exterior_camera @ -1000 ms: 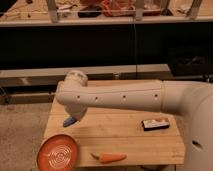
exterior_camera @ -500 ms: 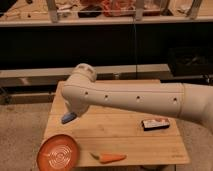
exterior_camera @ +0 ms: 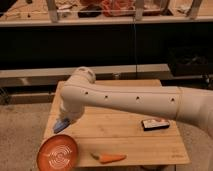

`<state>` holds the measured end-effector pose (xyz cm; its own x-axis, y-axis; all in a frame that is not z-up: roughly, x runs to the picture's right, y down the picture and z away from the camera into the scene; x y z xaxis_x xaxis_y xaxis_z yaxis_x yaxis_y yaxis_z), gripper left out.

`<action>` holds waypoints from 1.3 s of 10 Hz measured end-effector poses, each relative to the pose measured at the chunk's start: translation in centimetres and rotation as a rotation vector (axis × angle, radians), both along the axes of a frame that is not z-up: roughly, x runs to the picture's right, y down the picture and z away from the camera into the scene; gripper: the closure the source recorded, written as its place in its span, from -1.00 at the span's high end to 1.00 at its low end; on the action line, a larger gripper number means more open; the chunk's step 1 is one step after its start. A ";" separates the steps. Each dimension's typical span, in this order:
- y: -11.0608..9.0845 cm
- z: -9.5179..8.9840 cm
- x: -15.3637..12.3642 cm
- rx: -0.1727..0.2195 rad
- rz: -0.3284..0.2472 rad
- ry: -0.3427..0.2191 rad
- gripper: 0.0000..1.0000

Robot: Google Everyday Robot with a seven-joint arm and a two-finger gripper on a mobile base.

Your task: Place the white sponge in the ceramic bowl

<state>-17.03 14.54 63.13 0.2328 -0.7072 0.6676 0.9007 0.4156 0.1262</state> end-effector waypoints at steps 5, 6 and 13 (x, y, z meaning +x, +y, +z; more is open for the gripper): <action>2.5 -2.9 -2.5 0.015 -0.097 -0.160 -0.67; 3.4 -3.8 -3.3 0.027 -0.132 -0.193 -0.44; 5.6 -0.2 -3.6 0.007 -0.145 -0.225 -1.00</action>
<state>-20.66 20.16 62.94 -0.0248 -0.7271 0.6861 0.8998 0.2828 0.3323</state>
